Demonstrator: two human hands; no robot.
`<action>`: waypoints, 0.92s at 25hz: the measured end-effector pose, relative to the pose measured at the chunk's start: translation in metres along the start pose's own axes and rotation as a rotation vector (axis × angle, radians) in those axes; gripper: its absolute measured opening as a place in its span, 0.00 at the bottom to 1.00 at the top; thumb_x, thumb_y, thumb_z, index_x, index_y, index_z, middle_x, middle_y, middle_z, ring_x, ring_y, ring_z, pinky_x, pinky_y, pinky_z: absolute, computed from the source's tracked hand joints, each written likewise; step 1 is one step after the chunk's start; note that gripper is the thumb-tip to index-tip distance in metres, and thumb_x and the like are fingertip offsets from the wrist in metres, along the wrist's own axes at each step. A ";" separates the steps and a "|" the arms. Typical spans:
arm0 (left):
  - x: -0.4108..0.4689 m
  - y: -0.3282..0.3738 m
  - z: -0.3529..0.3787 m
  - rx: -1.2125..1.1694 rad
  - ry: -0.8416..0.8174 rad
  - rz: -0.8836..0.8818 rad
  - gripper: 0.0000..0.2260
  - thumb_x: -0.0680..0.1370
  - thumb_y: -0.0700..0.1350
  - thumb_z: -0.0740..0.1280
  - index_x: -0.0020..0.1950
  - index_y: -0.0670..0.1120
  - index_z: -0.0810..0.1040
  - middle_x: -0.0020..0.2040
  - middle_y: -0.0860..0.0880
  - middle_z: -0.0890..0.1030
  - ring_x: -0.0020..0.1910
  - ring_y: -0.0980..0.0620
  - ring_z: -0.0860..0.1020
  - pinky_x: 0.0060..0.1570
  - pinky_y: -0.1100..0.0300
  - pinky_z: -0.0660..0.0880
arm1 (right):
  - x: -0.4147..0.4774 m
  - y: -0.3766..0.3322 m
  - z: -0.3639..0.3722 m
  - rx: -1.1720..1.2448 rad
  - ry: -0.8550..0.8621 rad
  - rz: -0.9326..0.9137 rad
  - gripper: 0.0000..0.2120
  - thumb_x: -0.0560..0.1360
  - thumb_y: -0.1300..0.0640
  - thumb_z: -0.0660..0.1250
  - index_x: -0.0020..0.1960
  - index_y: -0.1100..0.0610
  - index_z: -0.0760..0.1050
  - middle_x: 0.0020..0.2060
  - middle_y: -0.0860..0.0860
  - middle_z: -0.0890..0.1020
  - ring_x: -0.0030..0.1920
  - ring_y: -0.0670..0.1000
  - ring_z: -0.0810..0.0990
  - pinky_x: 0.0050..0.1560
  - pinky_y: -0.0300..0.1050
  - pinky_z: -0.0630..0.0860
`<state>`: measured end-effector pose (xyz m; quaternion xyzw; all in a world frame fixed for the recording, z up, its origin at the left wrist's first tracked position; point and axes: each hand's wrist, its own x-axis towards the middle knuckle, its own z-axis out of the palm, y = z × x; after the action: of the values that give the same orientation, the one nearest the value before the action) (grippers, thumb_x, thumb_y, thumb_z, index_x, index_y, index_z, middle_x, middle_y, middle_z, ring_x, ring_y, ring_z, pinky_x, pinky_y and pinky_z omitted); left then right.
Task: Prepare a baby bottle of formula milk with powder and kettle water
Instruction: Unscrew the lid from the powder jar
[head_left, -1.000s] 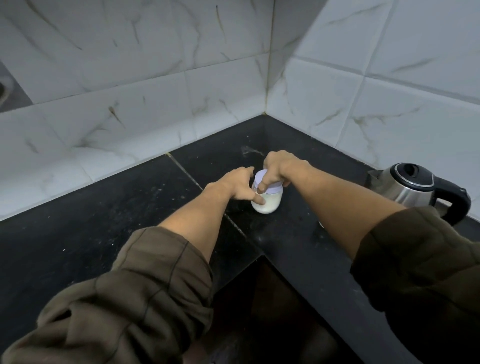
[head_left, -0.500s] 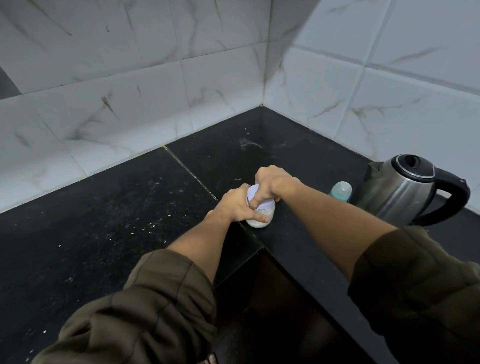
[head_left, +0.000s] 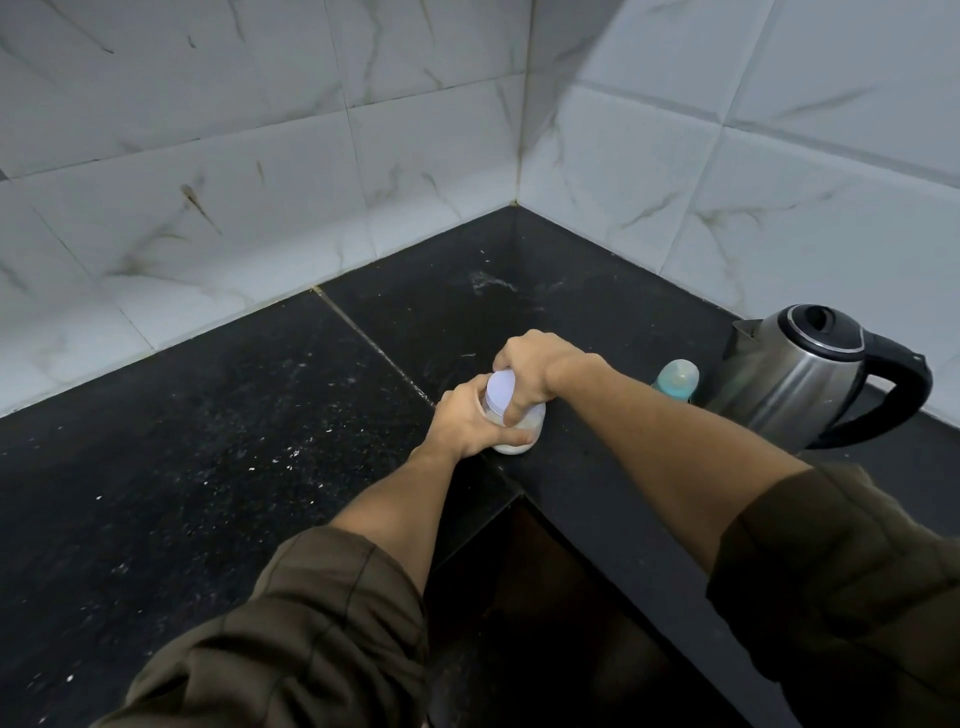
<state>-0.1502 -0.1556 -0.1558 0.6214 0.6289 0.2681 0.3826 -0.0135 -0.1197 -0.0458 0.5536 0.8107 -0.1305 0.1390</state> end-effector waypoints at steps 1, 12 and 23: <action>0.001 0.000 -0.001 -0.001 -0.008 0.002 0.37 0.53 0.58 0.85 0.61 0.55 0.79 0.50 0.57 0.84 0.52 0.55 0.82 0.56 0.51 0.82 | 0.000 0.000 -0.002 -0.040 -0.019 -0.041 0.30 0.64 0.52 0.84 0.65 0.49 0.81 0.56 0.51 0.83 0.55 0.56 0.83 0.52 0.52 0.83; 0.002 0.008 -0.008 0.060 -0.071 -0.028 0.38 0.53 0.61 0.83 0.61 0.58 0.76 0.53 0.57 0.82 0.59 0.51 0.77 0.59 0.48 0.79 | 0.003 0.012 -0.013 0.030 -0.015 0.085 0.40 0.65 0.31 0.78 0.68 0.54 0.75 0.60 0.52 0.80 0.59 0.57 0.81 0.56 0.52 0.80; 0.002 0.002 -0.010 0.060 -0.123 -0.048 0.37 0.55 0.59 0.86 0.62 0.54 0.79 0.52 0.56 0.84 0.54 0.54 0.81 0.58 0.52 0.80 | 0.005 0.007 -0.007 -0.028 -0.129 -0.034 0.47 0.70 0.47 0.79 0.83 0.48 0.60 0.72 0.51 0.69 0.70 0.58 0.72 0.62 0.57 0.79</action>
<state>-0.1566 -0.1521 -0.1490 0.6325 0.6267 0.2011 0.4082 -0.0089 -0.1105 -0.0418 0.5283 0.8110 -0.1571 0.1965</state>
